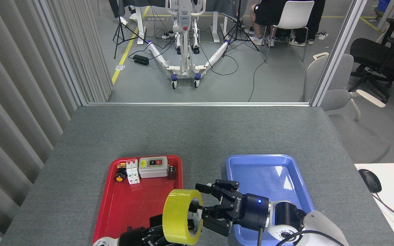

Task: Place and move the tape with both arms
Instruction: 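Grasp the tape roll with the right gripper beside the left gripper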

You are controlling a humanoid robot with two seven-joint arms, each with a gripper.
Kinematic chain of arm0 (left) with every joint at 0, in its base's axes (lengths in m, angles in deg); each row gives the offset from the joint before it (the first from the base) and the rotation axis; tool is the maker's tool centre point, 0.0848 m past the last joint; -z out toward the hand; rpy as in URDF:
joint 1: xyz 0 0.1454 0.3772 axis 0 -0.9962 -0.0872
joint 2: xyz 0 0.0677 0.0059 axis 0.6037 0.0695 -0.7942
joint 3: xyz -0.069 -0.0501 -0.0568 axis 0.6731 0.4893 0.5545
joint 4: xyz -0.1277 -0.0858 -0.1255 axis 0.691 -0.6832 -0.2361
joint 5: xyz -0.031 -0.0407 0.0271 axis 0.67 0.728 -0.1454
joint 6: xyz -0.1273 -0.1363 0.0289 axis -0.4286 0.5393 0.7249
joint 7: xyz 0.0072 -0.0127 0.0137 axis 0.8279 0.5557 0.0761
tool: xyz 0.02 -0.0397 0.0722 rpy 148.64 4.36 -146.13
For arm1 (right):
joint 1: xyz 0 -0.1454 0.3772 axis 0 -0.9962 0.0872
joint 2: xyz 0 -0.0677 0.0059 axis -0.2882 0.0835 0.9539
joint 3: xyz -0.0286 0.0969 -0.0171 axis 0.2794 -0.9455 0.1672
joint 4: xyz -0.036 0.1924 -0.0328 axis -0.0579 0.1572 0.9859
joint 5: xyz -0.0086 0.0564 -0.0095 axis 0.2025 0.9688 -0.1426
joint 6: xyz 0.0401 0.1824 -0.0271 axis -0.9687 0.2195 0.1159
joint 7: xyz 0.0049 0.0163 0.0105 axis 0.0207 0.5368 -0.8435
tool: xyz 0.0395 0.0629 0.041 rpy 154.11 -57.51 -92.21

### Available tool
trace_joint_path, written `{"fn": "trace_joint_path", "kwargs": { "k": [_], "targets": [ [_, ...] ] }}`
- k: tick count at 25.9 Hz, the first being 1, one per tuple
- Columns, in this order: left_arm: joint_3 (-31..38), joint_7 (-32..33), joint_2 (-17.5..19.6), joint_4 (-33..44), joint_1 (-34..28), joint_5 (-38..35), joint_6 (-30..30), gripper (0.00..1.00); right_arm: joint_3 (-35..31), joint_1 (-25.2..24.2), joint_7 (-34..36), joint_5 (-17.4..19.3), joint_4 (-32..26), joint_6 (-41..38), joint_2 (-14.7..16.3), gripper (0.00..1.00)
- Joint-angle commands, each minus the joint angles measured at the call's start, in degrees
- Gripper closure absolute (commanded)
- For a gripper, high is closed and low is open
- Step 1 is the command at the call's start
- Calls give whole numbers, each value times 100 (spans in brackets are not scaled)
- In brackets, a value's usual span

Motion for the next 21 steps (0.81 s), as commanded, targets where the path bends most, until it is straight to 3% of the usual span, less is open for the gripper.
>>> {"fn": "trace_joint_path", "kwargs": {
  "k": [1,6,12,13,14,21],
  "targets": [
    [6,-8,27,-2,-4,-15,-14,100,2,6,-7,0,30,-14,-21,54],
    [14,-79,27,-46,-4,-24,-5,100,2,-3,-7,-9,30,-49,-21,67],
    [41,-96,36,-46,-4,-24,-22,100,2,-29,2,0,30,-75,6,73],
    [41,-79,36,-64,-4,-24,-40,70,2,-29,2,-9,30,-75,6,74],
    [41,-44,36,-73,-4,-24,-66,0,2,-38,-7,-9,30,-75,6,75],
    [58,-26,36,-82,-4,-24,-163,0,2,-82,2,-9,30,-75,6,75]
  ]
}}
